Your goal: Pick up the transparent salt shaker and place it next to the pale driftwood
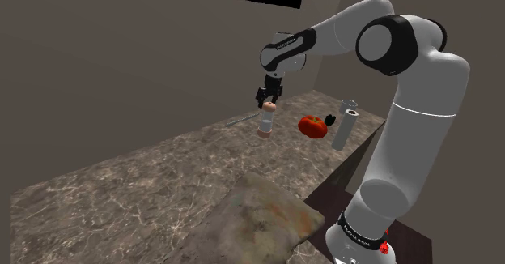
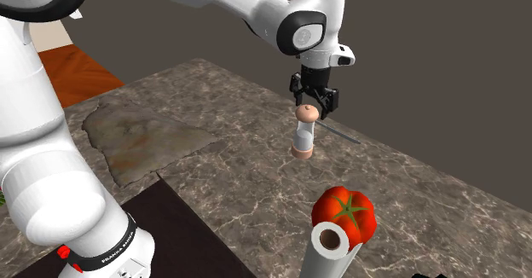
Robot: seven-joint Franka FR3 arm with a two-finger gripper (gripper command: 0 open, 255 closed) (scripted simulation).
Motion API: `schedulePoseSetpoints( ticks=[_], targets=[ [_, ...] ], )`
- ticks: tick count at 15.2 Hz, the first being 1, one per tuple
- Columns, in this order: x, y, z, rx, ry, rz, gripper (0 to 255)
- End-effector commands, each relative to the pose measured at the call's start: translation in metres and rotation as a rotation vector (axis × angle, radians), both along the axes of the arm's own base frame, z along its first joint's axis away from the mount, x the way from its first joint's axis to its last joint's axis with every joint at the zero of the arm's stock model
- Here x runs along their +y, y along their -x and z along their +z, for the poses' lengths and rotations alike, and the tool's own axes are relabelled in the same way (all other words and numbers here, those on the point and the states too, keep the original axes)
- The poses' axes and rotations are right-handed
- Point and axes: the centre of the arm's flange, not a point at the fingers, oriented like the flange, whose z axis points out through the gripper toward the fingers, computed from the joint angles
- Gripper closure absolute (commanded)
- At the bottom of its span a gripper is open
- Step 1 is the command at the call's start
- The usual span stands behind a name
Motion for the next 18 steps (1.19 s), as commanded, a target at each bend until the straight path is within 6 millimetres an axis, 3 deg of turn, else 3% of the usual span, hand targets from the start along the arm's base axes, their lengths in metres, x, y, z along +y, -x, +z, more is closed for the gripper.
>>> schedulePoseSetpoints(
  ticks=[1,4,5,14,18],
  targets=[
    [0.0,0.0,0.0,0.0,0.0,0.0,0],
    [0.0,0.0,0.0,0.0,0.0,0.0,0],
    [0.0,0.0,0.0,0.0,0.0,0.0,255],
    [0.0,0.0,0.0,0.0,0.0,0.0,255],
    [0.0,0.0,0.021,0.0,0.0,0.0,255]
  ],
)
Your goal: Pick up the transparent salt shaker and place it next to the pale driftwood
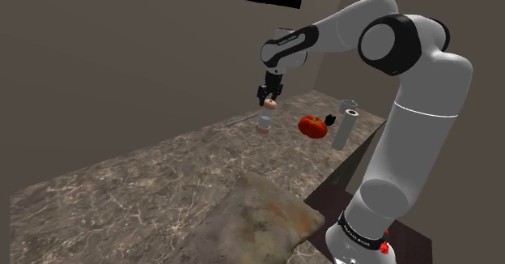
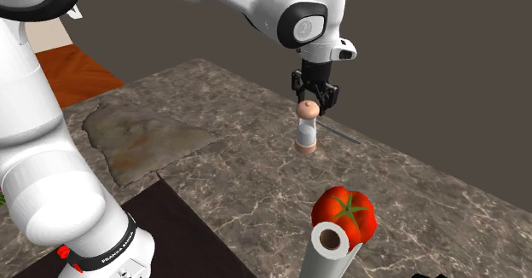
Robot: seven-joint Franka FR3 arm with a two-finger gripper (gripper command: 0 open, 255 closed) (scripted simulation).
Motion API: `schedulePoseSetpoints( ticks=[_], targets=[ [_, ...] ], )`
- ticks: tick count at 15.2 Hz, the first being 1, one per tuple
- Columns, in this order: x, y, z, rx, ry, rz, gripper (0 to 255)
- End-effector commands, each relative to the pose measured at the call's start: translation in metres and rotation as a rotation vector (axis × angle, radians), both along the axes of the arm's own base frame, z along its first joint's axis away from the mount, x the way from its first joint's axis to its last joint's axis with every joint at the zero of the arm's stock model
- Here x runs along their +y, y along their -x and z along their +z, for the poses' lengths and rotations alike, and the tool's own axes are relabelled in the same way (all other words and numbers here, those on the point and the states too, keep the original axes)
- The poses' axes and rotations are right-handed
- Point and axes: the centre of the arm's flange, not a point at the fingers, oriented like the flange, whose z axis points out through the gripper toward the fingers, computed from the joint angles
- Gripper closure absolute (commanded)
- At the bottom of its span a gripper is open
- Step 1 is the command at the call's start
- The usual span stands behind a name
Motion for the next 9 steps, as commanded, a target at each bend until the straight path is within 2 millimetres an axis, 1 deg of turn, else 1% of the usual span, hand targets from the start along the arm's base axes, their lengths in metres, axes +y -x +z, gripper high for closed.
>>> schedulePoseSetpoints(
  ticks=[1,9],
  targets=[
    [0.0,0.0,0.011,0.0,0.0,0.0,255],
    [0.0,0.0,0.053,0.0,0.0,0.0,255]
  ],
)
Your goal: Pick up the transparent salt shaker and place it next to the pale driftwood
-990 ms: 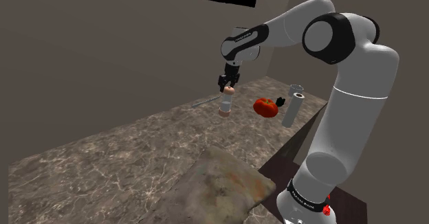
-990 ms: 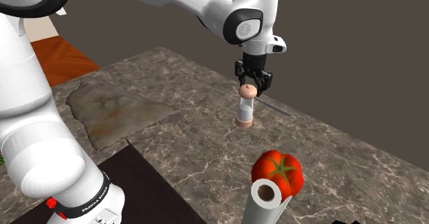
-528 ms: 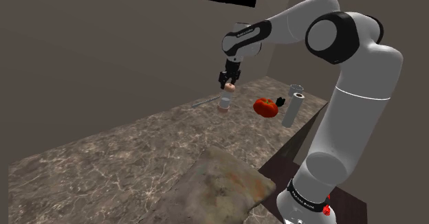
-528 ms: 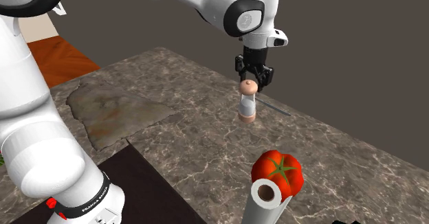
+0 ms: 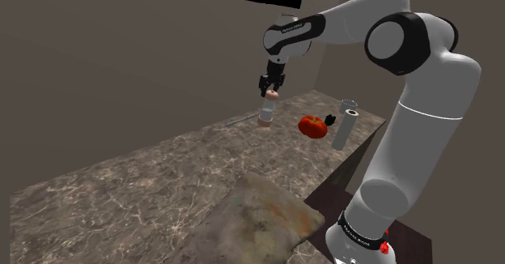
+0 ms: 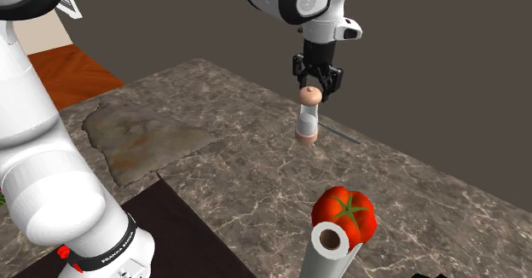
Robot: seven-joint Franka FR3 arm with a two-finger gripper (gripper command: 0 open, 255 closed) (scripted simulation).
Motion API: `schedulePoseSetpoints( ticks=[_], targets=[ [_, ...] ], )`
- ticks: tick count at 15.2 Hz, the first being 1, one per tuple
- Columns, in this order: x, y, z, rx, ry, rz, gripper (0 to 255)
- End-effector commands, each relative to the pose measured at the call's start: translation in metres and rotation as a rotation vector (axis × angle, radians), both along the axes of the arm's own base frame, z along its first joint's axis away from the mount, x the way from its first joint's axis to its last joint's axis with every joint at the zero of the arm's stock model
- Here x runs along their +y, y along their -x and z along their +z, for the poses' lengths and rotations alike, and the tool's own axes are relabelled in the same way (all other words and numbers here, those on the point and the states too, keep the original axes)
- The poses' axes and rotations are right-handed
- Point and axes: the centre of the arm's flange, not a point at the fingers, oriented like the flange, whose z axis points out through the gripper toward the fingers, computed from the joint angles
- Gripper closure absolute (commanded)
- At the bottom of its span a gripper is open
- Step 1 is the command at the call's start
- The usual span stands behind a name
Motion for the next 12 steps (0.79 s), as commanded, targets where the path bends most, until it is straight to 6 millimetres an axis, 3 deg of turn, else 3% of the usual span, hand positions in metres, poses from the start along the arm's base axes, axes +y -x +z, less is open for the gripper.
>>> schedulePoseSetpoints(
  ticks=[1,12],
  targets=[
    [0.0,0.0,0.011,0.0,0.0,0.0,255],
    [0.0,0.0,0.069,0.0,0.0,0.0,255]
  ],
)
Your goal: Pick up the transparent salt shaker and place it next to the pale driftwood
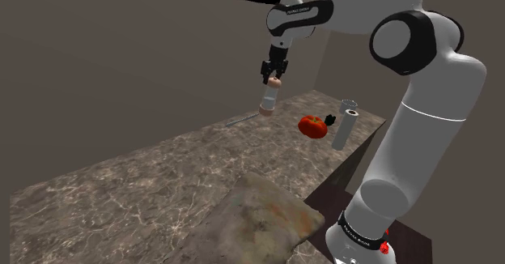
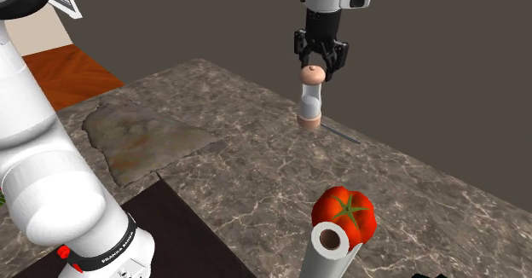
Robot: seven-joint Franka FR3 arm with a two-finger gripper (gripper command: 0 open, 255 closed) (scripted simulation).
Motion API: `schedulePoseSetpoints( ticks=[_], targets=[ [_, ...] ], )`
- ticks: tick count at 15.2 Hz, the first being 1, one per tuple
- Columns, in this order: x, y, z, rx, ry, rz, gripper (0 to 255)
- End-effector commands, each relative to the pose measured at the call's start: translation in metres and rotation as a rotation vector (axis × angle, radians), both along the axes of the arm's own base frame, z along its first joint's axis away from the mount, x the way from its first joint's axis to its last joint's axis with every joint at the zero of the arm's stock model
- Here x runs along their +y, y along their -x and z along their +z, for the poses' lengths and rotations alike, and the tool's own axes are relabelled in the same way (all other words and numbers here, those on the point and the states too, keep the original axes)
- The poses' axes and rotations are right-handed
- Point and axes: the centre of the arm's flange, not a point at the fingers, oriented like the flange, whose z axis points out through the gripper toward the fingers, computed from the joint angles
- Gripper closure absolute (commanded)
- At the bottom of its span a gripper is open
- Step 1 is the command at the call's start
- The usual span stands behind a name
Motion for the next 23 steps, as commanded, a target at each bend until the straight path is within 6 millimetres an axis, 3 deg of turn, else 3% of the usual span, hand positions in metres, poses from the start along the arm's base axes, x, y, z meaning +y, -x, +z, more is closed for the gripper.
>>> schedulePoseSetpoints(
  ticks=[1,23],
  targets=[
    [-0.002,0.0,0.01,0.0,0.0,0.0,255],
    [-0.002,0.0,0.126,0.0,0.0,0.0,255]
  ],
)
